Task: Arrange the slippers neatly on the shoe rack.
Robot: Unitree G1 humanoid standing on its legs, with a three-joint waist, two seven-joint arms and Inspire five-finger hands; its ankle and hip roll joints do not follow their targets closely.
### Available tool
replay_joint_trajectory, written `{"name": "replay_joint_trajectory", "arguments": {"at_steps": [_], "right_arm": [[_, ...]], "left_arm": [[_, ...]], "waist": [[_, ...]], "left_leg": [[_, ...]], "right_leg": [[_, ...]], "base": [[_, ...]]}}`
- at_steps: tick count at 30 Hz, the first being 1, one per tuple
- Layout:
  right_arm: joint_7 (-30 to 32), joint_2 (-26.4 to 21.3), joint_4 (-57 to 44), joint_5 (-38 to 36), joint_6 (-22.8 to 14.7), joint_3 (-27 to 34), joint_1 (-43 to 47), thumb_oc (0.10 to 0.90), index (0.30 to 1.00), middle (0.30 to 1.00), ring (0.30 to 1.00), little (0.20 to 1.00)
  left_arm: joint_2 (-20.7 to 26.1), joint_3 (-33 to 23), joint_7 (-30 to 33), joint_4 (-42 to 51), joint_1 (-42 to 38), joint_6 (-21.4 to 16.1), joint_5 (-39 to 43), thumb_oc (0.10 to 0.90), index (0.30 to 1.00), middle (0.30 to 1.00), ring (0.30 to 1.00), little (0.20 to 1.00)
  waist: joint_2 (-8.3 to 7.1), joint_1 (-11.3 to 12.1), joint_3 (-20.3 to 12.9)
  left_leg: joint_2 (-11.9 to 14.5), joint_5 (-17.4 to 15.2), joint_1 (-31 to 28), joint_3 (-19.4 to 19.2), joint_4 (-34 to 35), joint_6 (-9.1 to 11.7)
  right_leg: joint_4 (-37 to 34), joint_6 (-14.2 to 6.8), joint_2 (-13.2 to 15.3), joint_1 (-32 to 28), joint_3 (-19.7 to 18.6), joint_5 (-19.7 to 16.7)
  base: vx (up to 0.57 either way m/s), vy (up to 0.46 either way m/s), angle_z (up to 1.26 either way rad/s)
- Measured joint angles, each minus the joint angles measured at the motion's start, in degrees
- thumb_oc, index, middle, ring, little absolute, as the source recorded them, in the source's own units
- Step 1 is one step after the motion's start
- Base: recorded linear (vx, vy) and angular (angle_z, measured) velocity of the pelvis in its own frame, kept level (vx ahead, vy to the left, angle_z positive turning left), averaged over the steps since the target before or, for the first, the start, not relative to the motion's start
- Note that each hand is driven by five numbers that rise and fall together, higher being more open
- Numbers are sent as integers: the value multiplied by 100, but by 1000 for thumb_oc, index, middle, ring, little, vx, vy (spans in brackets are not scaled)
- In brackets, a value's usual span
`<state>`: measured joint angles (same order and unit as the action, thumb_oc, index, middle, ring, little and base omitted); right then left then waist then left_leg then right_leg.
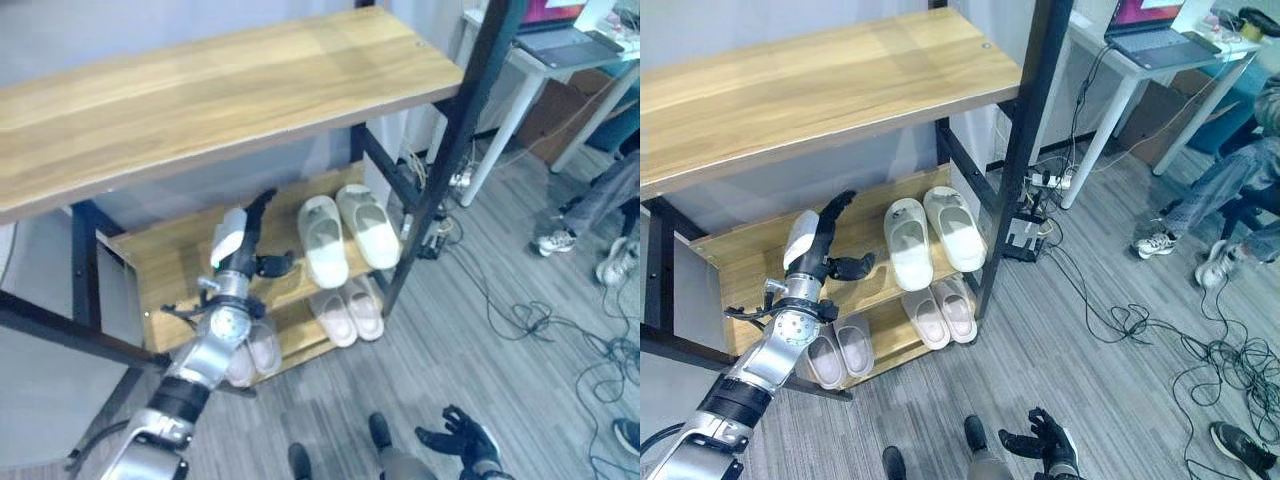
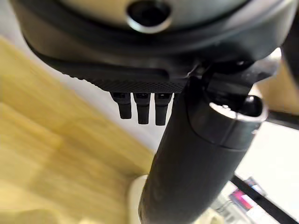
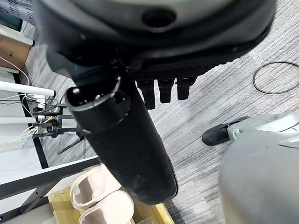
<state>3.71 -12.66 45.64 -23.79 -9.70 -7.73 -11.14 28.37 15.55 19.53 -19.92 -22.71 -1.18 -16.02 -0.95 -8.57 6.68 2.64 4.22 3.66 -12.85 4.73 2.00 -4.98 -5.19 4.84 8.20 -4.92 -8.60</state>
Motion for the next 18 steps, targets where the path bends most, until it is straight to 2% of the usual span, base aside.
{"name": "replay_joint_trajectory", "arguments": {"at_steps": [6, 10, 18], "right_arm": [[5, 121, 19, 10, 3, -16, -20, 800, 900, 900, 900, 900], [9, 119, 198, 11, 15, -27, -43, 800, 900, 900, 900, 900], [41, 118, 195, 4, 18, -44, -116, 800, 900, 900, 900, 900]], "left_arm": [[-67, 47, -271, -2, 330, -6, 39, 800, 900, 900, 900, 900], [-466, 119, -325, -53, 539, -2, 450, 800, 900, 900, 900, 900], [-666, 483, -514, -53, 601, -2, 452, 800, 900, 900, 900, 900]], "waist": [[-12, -9, -80], [56, -9, -246], [115, -50, -292]], "left_leg": [[1, -22, -67, -8, 17, -6], [-6, -77, -82, -13, 19, 25], [-14, -73, -89, -23, -1, -12]], "right_leg": [[1, -8, -2, -59, -3, 10], [-41, -12, 10, -46, -5, 135], [5, -3, 5, -74, -16, 31]], "base": [[0, 0, 0], [0, 0, 0], [0, 0, 0]]}}
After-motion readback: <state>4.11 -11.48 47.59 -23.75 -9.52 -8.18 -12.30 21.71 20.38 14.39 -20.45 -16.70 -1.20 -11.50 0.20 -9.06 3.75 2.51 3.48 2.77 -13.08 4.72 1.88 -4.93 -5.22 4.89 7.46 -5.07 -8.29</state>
